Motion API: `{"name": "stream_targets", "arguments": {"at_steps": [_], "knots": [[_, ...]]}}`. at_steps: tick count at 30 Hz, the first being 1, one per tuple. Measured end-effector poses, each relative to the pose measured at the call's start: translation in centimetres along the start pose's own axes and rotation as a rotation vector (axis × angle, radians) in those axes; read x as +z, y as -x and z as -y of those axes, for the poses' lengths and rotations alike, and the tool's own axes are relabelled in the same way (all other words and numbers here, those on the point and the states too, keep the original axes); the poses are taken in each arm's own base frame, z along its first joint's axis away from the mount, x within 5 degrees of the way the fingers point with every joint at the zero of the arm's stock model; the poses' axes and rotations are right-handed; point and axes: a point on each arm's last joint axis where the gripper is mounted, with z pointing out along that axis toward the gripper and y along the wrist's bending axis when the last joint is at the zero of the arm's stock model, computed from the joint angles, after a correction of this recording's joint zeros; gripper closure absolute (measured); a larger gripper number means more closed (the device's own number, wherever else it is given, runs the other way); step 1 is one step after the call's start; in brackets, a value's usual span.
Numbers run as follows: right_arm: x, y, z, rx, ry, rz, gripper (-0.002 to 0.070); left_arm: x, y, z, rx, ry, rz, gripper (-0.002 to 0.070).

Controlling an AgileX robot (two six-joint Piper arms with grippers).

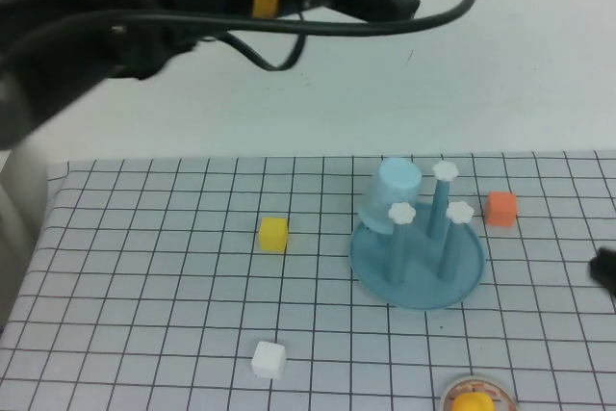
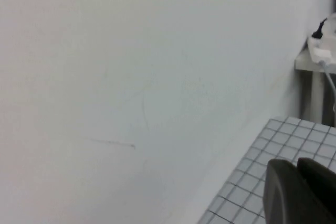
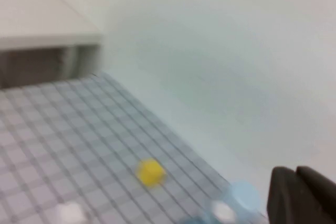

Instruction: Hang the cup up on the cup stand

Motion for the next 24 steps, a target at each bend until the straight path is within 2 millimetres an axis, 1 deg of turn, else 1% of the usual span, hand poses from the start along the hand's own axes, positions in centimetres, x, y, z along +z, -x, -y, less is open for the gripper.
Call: {"name": "stream_targets", "arguments": {"at_steps": [3, 6, 10, 12, 13, 15, 16, 18, 20, 21, 22, 24], "knots": [[-0.1, 0.8, -1.3, 0.013, 0.141, 0.088, 0.0678, -3.1, 1.8, 0.9, 0.018, 0.046, 0.033, 0.0671], [-0.7, 1.9, -3.0, 0.010, 0.338, 0.209, 0.0678, -6.9, 2.6, 1.1, 0.077, 0.218, 0.054, 0.0674], [-1.8, 2.6, -4.7, 0.002, 0.556, 0.306, 0.0678, -12.1, 2.5, 1.2, 0.183, 0.462, 0.050, 0.0675], [-2.2, 2.4, -5.4, -0.021, 0.643, 0.295, 0.0678, -14.7, 1.3, 1.4, 0.188, 0.572, 0.023, 0.0675], [-2.3, 2.1, -5.7, -0.038, 0.683, 0.269, 0.0678, -15.9, 1.0, 1.7, 0.188, 0.609, 0.023, 0.0675], [-2.5, 1.3, -6.1, -0.077, 0.734, 0.183, 0.0678, -17.9, -0.6, 2.0, 0.207, 0.683, -0.023, 0.0675], [-2.5, 0.7, -6.2, -0.099, 0.747, 0.130, 0.0678, -18.7, -0.9, 2.2, 0.235, 0.711, -0.039, 0.0675], [-2.5, -0.1, -6.2, -0.150, 0.757, 0.030, 0.0678, -20.6, -2.4, 2.2, 0.286, 0.804, -0.115, 0.0675], [-2.5, -0.7, -5.7, -0.216, 0.738, -0.086, 0.0678, -22.4, -3.8, 2.0, 0.273, 0.921, -0.209, 0.0675], [-2.5, -1.0, -5.4, -0.242, 0.722, -0.136, 0.0678, -23.6, -4.4, 1.8, 0.245, 1.010, -0.278, 0.0675], [-2.5, -1.2, -4.9, -0.269, 0.693, -0.202, 0.0678, -24.4, -4.8, 1.8, 0.194, 1.050, -0.308, 0.0675], [-2.5, -1.8, -3.8, -0.298, 0.604, -0.339, 0.0678, -26.4, -6.0, 2.2, 0.053, 1.130, -0.420, 0.0675]]}}
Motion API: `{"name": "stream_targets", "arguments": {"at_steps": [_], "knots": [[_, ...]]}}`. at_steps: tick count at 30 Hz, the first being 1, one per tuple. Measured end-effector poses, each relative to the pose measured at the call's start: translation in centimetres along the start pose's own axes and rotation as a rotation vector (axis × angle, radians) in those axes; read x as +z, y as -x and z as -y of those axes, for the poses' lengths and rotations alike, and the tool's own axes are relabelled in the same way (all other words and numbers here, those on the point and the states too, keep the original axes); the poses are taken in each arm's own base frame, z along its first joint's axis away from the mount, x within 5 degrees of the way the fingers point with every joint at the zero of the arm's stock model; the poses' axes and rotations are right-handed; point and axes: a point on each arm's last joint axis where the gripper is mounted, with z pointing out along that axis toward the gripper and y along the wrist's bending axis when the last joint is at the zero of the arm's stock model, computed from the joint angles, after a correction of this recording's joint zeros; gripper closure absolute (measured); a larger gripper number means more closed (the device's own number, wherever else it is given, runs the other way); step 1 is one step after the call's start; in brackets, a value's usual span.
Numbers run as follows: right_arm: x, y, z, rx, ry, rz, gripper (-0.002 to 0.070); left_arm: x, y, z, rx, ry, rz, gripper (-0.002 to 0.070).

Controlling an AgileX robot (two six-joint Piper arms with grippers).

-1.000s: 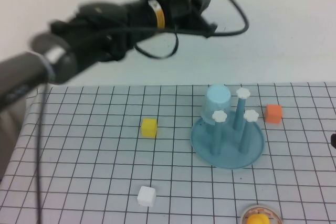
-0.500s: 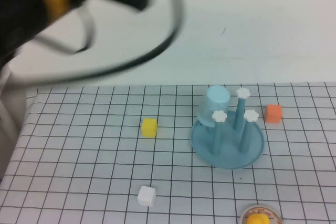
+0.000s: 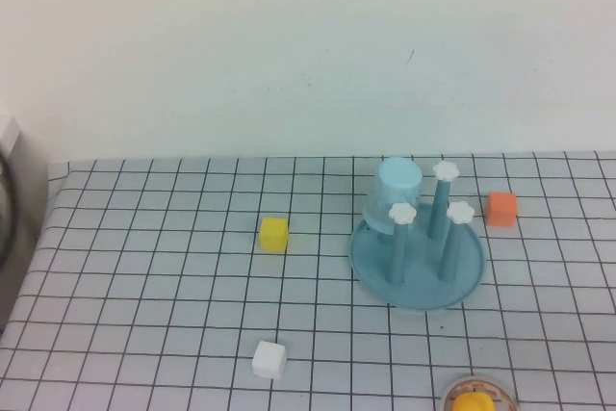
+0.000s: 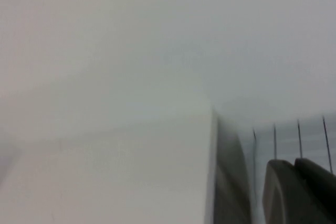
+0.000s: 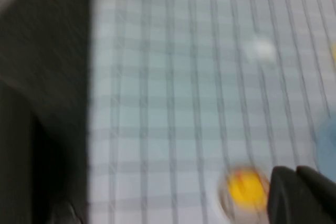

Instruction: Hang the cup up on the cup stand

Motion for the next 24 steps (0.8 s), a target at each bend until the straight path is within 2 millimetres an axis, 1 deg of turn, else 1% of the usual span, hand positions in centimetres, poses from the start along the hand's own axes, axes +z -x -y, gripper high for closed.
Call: {"name": "stream_targets", "arguments": {"at_steps": [2, 4, 7, 9, 11, 13, 16, 17, 19, 24], "knots": [[-0.4, -0.9, 0.9, 0.064, -0.092, -0.125, 0.0678, -1.0, -1.3, -0.3, -0.053, -0.053, -0.102, 0.0675], [-0.8, -1.6, 1.6, 0.138, -0.176, -0.191, 0.0678, -2.3, -2.1, -0.2, -0.089, -0.165, -0.114, 0.0675], [-1.2, -2.0, 1.8, 0.234, -0.256, -0.164, 0.0678, -4.2, -2.9, 0.1, -0.187, -0.342, -0.018, 0.0675], [-1.2, -2.4, 1.5, 0.273, -0.273, -0.117, 0.0678, -5.3, -3.7, 0.1, -0.238, -0.412, 0.049, 0.0675], [-0.8, -3.0, 1.0, 0.291, -0.280, -0.081, 0.0678, -5.8, -4.7, 0.3, -0.259, -0.460, 0.109, 0.0675], [-0.4, -3.7, 0.5, 0.304, -0.279, -0.069, 0.0678, -6.0, -5.7, 0.8, -0.274, -0.503, 0.147, 0.0675], [-0.1, -4.5, 0.0, 0.315, -0.275, -0.070, 0.0678, -5.7, -7.9, 2.2, -0.267, -0.564, 0.168, 0.0675], [0.0, -4.6, -0.1, 0.317, -0.272, -0.076, 0.0678, -5.2, -9.6, 3.1, -0.236, -0.587, 0.156, 0.0675], [0.1, -4.7, -0.1, 0.317, -0.272, -0.077, 0.0678, -4.8, -11.3, 3.9, -0.207, -0.598, 0.121, 0.0675], [0.1, -4.6, -0.1, 0.317, -0.272, -0.076, 0.0678, -4.2, -14.3, 5.1, -0.162, -0.620, 0.061, 0.0675]]}}
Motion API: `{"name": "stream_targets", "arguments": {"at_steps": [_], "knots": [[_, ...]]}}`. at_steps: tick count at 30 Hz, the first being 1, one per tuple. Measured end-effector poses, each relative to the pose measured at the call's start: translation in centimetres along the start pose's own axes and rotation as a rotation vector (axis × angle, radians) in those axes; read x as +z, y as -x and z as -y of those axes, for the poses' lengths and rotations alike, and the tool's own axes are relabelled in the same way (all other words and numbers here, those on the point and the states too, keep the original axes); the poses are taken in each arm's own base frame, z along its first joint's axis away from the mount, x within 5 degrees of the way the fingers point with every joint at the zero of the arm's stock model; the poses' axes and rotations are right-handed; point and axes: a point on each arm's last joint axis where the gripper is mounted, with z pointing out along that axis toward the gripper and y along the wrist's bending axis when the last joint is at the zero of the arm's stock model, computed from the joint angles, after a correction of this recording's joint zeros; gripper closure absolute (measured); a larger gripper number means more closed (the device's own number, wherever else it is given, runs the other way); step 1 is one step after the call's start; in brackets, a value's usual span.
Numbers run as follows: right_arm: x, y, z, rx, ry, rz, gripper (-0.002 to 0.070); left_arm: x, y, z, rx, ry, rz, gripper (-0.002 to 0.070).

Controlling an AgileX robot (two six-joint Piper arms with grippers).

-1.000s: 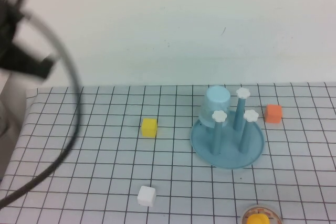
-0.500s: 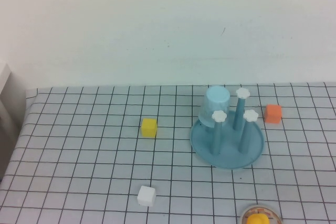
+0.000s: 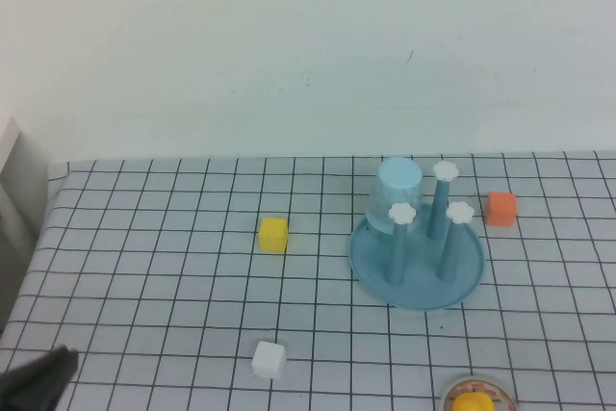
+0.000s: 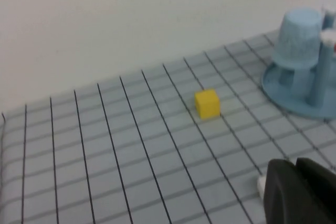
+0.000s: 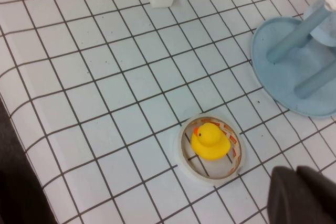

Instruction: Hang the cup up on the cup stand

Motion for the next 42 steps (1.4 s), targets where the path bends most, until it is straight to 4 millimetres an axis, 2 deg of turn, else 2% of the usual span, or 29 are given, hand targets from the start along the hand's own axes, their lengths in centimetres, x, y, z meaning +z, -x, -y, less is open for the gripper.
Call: {"name": "stream_targets", "arguments": {"at_steps": [12, 18, 21, 26, 31, 35, 37, 42], "knots": [[0.0, 0.0, 0.0, 0.002, -0.001, 0.004, 0.0678, 0.5, -7.4, 0.0, 0.020, 0.000, -0.197, 0.0675], [0.0, 0.0, 0.0, 0.000, -0.001, 0.004, 0.0678, -0.6, -7.1, -1.1, -0.102, 0.127, -0.103, 0.0675], [0.0, 0.0, 0.0, 0.000, -0.001, 0.004, 0.0678, -1.4, -6.6, -1.7, -0.133, 0.208, 0.011, 0.0675], [0.0, 0.0, 0.0, 0.000, -0.001, 0.004, 0.0678, -2.3, -5.9, -2.0, -0.116, 0.263, 0.132, 0.0675], [0.0, 0.0, 0.0, 0.000, -0.001, 0.004, 0.0678, -2.4, -6.0, -2.0, -0.243, 0.260, 0.156, 0.0675], [0.0, 0.0, 0.0, 0.000, -0.002, 0.004, 0.0678, -2.3, -6.8, -1.6, -0.312, 0.227, 0.069, 0.0675], [0.0, 0.0, 0.0, 0.000, -0.002, 0.004, 0.0678, -2.2, -7.1, -1.3, -0.244, 0.202, 0.022, 0.0675], [0.0, 0.0, 0.0, -0.001, -0.003, 0.004, 0.0678, -2.5, -7.0, -1.1, -0.044, 0.203, 0.038, 0.0675]]}}
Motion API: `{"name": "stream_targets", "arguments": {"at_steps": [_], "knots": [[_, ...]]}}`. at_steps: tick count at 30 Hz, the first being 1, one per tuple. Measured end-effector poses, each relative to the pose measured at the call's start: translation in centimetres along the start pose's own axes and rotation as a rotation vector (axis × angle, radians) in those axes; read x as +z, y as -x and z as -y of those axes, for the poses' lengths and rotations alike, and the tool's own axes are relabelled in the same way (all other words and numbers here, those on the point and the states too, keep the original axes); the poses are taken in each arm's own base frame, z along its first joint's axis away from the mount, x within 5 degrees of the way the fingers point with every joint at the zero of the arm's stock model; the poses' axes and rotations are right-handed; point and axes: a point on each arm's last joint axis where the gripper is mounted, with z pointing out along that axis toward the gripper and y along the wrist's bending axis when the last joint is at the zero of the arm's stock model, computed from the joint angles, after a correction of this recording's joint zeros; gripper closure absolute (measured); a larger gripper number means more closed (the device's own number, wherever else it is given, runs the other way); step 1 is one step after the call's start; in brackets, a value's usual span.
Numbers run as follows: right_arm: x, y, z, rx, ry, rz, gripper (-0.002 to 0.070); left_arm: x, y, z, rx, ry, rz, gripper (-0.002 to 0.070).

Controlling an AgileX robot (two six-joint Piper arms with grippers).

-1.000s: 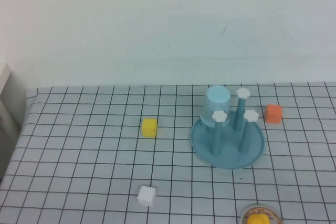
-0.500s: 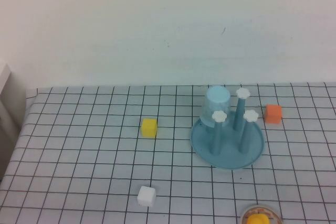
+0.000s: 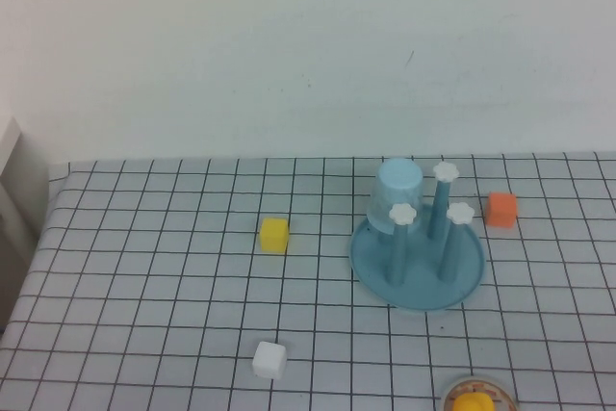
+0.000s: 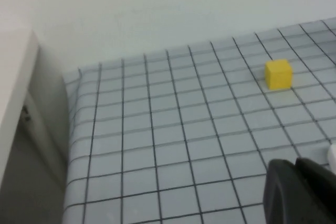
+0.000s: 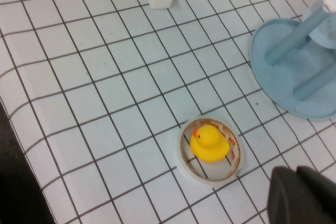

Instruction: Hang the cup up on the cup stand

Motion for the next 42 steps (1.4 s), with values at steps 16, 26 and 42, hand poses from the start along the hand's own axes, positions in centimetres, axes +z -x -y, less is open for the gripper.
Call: {"name": "stream_targets", "arguments": {"at_steps": [16, 26, 42], "knots": [[0.0, 0.0, 0.0, 0.002, 0.001, 0.000, 0.0678, -0.1, -0.2, -0.3, -0.020, 0.066, -0.020, 0.0675], [0.0, 0.0, 0.0, 0.002, 0.001, 0.000, 0.0678, -0.1, -0.2, -0.3, -0.005, 0.066, -0.021, 0.0675], [0.1, -1.0, -0.1, 0.028, -0.014, -0.007, 0.0678, -0.1, -0.2, -0.3, -0.005, 0.066, -0.019, 0.0675]]}}
